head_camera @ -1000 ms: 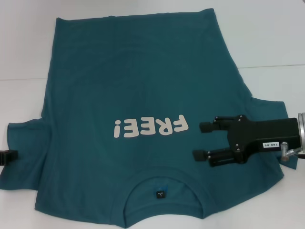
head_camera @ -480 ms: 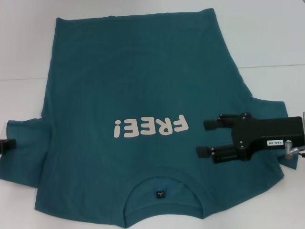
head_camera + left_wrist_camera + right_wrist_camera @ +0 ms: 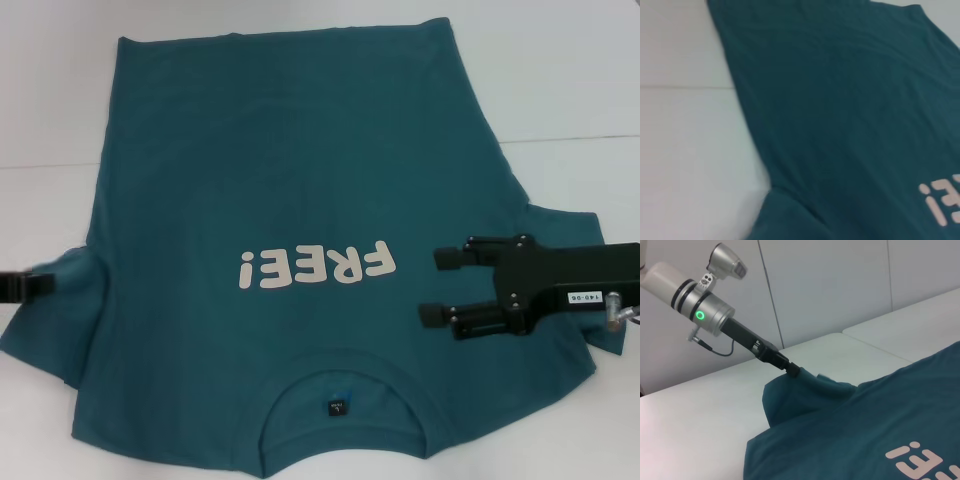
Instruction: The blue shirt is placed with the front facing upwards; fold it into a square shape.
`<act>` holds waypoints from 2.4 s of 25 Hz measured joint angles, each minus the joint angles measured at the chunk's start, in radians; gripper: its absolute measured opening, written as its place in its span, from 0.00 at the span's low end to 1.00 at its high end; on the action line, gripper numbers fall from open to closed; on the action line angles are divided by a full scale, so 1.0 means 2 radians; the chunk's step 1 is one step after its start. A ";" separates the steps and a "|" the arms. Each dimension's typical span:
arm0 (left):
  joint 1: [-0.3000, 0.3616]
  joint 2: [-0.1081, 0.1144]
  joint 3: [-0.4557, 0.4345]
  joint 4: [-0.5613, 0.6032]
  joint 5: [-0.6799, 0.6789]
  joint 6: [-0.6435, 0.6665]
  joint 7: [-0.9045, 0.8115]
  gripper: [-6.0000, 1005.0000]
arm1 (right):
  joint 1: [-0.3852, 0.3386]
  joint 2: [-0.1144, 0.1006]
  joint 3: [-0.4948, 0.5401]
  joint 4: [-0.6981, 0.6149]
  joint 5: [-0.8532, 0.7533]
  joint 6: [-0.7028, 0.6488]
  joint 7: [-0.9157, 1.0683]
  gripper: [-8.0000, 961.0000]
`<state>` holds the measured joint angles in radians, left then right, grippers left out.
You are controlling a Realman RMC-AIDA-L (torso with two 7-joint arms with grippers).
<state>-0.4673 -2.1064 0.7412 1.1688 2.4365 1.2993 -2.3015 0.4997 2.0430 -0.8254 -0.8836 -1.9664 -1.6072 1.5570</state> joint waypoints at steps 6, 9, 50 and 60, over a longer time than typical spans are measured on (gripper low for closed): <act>-0.017 -0.005 0.003 0.035 0.046 0.022 -0.026 0.05 | -0.006 0.000 0.003 -0.010 0.000 -0.002 0.000 0.95; -0.026 -0.001 0.003 0.040 0.060 0.026 -0.028 0.05 | -0.010 0.002 0.005 -0.020 0.000 -0.003 0.000 0.95; -0.074 -0.008 0.005 0.085 0.076 0.087 -0.095 0.05 | -0.016 0.007 0.011 -0.032 -0.002 -0.011 0.007 0.96; -0.068 -0.032 0.082 -0.012 0.049 -0.007 -0.123 0.05 | -0.019 0.007 0.011 -0.032 -0.003 -0.012 0.007 0.96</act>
<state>-0.6039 -2.1695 0.9044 1.1458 2.5337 1.2853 -2.5475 0.4616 2.0570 -0.8042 -0.9481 -1.9728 -1.6319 1.5709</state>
